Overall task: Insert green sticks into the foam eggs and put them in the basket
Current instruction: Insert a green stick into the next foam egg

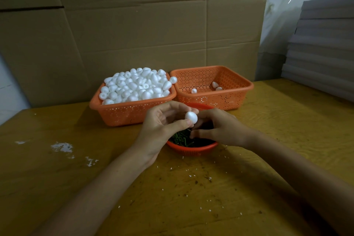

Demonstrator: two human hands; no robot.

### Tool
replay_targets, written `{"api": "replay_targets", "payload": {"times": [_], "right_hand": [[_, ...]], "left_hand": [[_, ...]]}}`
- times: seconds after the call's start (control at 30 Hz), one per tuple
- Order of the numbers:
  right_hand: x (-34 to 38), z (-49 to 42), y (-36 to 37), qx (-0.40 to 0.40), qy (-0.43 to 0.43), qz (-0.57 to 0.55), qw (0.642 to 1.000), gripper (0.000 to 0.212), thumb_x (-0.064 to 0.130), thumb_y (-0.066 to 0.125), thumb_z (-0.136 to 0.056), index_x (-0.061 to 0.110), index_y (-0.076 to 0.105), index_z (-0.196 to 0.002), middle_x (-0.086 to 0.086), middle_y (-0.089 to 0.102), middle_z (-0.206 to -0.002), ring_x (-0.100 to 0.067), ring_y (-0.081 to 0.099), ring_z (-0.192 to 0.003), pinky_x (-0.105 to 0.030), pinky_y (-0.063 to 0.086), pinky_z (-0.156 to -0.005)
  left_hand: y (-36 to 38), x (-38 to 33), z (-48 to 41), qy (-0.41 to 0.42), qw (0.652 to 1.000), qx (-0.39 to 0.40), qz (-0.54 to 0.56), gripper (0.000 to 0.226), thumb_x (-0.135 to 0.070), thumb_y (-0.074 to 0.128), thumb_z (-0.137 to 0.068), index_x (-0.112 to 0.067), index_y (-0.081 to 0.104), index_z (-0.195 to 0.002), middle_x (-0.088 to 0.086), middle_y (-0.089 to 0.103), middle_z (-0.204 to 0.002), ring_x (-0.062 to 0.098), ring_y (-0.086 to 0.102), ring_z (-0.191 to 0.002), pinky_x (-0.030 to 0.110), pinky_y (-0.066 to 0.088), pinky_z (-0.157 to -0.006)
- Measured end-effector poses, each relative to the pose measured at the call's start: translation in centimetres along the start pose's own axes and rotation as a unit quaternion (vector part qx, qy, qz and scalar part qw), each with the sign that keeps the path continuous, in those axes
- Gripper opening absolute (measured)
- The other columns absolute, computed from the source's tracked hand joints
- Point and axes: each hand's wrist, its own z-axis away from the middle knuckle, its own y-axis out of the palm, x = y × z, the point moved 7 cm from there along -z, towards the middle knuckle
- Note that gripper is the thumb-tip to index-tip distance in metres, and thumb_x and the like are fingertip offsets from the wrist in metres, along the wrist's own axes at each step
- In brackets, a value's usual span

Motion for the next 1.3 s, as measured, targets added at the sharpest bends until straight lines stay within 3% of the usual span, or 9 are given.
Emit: {"api": "replay_targets", "payload": {"times": [0.17,0.27,0.37,0.43,0.63,1.03,1.3], "right_hand": [[-0.4,0.0,-0.1,-0.012,-0.009,-0.043,0.999,0.011,0.033,0.068,-0.097,0.035,0.069,-0.108,0.023,0.076,-0.102,-0.002,0.068,-0.108,-0.052,0.051,-0.101],[-0.1,0.0,-0.7,-0.052,-0.034,-0.073,0.995,0.005,0.028,0.070,-0.098,0.033,0.067,-0.099,0.012,0.071,-0.096,-0.009,0.066,-0.097,-0.052,0.054,-0.092],[0.4,0.2,-1.8,-0.101,-0.065,-0.157,0.980,0.002,0.020,0.068,-0.098,0.020,0.069,-0.100,-0.006,0.068,-0.092,-0.022,0.066,-0.089,-0.035,0.055,-0.080],[0.4,0.4,-2.7,-0.121,-0.071,-0.226,0.964,0.010,0.016,0.065,-0.099,0.009,0.067,-0.106,-0.011,0.072,-0.096,-0.023,0.070,-0.092,-0.026,0.057,-0.082],[0.5,0.5,-3.1,-0.125,-0.097,-0.323,0.933,0.015,0.006,0.060,-0.102,-0.007,0.058,-0.110,-0.016,0.077,-0.098,-0.026,0.074,-0.094,-0.032,0.059,-0.090],[0.7,0.7,-2.9,-0.158,-0.114,-0.308,0.931,0.014,0.013,0.070,-0.096,0.001,0.070,-0.104,-0.011,0.079,-0.097,-0.032,0.075,-0.086,-0.033,0.062,-0.084],[0.5,0.9,-3.1,-0.200,-0.114,-0.311,0.922,0.011,0.014,0.075,-0.091,0.008,0.075,-0.100,-0.007,0.079,-0.092,-0.022,0.076,-0.079,-0.027,0.061,-0.079]], "left_hand": [[-0.2,0.1,-0.1,0.005,1.000,-0.020,0.013,0.034,-0.019,0.081,-0.081,-0.013,0.069,-0.113,0.014,0.077,-0.117,0.028,0.074,-0.094,0.034,0.059,-0.092],[-0.4,0.3,-0.1,0.009,0.999,-0.048,0.023,0.037,-0.010,0.076,-0.088,-0.010,0.067,-0.124,0.014,0.077,-0.118,0.028,0.075,-0.097,0.034,0.059,-0.092],[-0.6,0.5,-0.2,0.010,0.997,-0.069,0.029,0.032,-0.008,0.074,-0.089,-0.009,0.070,-0.120,0.014,0.076,-0.119,0.030,0.075,-0.108,0.033,0.060,-0.092],[-0.7,0.6,-0.1,0.010,0.996,-0.080,0.030,0.026,-0.007,0.075,-0.090,-0.008,0.072,-0.116,0.014,0.076,-0.118,0.033,0.075,-0.110,0.035,0.060,-0.094],[-1.6,1.1,0.0,-0.003,0.991,-0.127,0.044,0.023,-0.002,0.072,-0.095,-0.006,0.072,-0.118,0.011,0.078,-0.116,0.029,0.076,-0.107,0.036,0.060,-0.097],[-1.2,0.7,0.0,-0.001,0.990,-0.118,0.078,0.033,-0.015,0.077,-0.085,-0.004,0.072,-0.116,0.012,0.077,-0.116,0.029,0.076,-0.109,0.029,0.062,-0.088],[-1.2,0.7,0.1,0.003,0.990,-0.116,0.077,0.033,-0.016,0.078,-0.083,-0.005,0.073,-0.113,0.012,0.077,-0.117,0.028,0.074,-0.113,0.031,0.062,-0.088]]}}
